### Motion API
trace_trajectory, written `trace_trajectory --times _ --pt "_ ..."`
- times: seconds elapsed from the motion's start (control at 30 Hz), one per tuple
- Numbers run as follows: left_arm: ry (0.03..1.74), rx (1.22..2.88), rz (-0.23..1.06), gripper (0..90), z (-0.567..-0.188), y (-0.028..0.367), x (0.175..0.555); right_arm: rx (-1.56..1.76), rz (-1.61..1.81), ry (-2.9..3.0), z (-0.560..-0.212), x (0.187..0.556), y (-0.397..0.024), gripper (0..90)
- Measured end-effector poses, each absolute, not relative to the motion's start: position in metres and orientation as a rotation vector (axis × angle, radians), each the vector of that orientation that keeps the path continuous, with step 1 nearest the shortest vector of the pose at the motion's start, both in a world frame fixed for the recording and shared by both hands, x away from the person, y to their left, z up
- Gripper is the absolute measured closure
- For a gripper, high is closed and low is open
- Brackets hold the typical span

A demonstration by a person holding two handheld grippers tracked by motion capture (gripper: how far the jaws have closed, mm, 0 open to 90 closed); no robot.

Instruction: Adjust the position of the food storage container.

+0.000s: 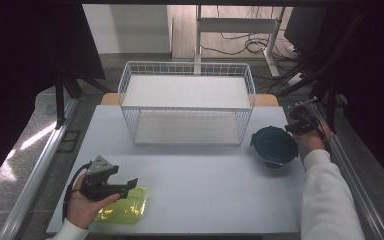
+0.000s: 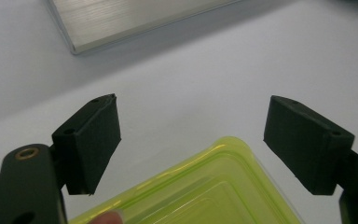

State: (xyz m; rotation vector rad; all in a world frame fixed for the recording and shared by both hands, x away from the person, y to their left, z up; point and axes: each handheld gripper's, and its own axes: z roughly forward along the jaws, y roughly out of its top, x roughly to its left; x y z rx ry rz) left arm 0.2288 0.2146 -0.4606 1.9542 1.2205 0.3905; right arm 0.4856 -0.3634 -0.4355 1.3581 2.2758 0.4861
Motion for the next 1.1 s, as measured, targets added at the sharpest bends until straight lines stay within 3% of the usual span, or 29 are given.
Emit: trace_trajectory --times 0.43,1.1 --pt "1.217 1.956 0.387 18.4 -0.461 0.217 0.231 1.29 0.451 2.319 -0.444 0.486 -0.355 89.3" --pt "1.207 1.952 0.371 18.5 -0.46 0.213 0.231 1.231 0.478 2.404 -0.445 0.439 -0.323 89.4"
